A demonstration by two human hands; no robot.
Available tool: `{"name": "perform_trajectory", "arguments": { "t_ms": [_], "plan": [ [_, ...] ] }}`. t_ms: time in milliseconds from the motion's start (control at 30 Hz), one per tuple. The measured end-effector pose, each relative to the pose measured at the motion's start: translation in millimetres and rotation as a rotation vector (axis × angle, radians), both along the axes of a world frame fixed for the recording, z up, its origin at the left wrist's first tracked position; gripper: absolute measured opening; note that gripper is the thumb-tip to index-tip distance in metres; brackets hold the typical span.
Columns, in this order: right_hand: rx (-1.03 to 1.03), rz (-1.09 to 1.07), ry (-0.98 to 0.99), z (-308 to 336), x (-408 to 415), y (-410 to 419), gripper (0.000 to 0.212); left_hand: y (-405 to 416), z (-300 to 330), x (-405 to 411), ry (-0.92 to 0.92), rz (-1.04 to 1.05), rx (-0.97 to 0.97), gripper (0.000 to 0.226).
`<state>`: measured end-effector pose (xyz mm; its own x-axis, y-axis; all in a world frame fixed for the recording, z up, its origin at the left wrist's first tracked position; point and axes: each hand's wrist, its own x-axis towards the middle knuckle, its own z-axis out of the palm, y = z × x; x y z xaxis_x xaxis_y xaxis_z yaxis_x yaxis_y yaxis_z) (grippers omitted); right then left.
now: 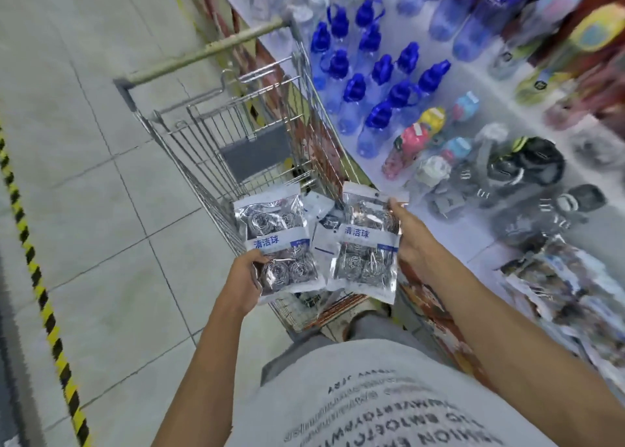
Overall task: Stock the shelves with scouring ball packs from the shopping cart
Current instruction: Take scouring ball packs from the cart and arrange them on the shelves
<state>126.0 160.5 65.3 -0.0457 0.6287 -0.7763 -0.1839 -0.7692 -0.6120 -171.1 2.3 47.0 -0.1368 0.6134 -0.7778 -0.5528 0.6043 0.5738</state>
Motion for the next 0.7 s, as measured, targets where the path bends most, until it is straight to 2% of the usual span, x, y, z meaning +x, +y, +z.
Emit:
{"name": "perform_trajectory", "arguments": {
  "t_ms": [67, 233, 400, 467, 633, 700],
  "plan": [
    [-0.059, -0.041, 0.044, 6.2, 18.5, -23.2, 0.049, -3.6, 1.1, -1.4, 0.025, -0.071, -0.031, 0.026],
    [-0.147, -0.207, 0.158, 18.0, 55.3, -81.1, 0.035, -1.6, 9.2, 27.2, 0.002, -0.297, -0.009, 0.047],
    [-0.160, -0.355, 0.230, 22.8, 90.2, -130.0, 0.046, 2.3, 16.0, 89.6, -0.015, -0.453, 0.014, 0.019],
    [-0.130, -0.374, 0.180, 24.4, 108.9, -149.6, 0.049, 3.4, 16.9, 112.0, -0.018, -0.510, 0.016, 0.013],
    [-0.046, -0.369, 0.174, 24.2, 163.6, -204.0, 0.035, 0.3, 18.6, 165.7, 0.001, -0.686, 0.023, 0.008],
    [-0.024, -0.397, 0.161, 23.5, 187.0, -228.9, 0.041, -5.7, 19.7, 192.8, -0.007, -0.741, 0.027, 0.014]
  ]
}}
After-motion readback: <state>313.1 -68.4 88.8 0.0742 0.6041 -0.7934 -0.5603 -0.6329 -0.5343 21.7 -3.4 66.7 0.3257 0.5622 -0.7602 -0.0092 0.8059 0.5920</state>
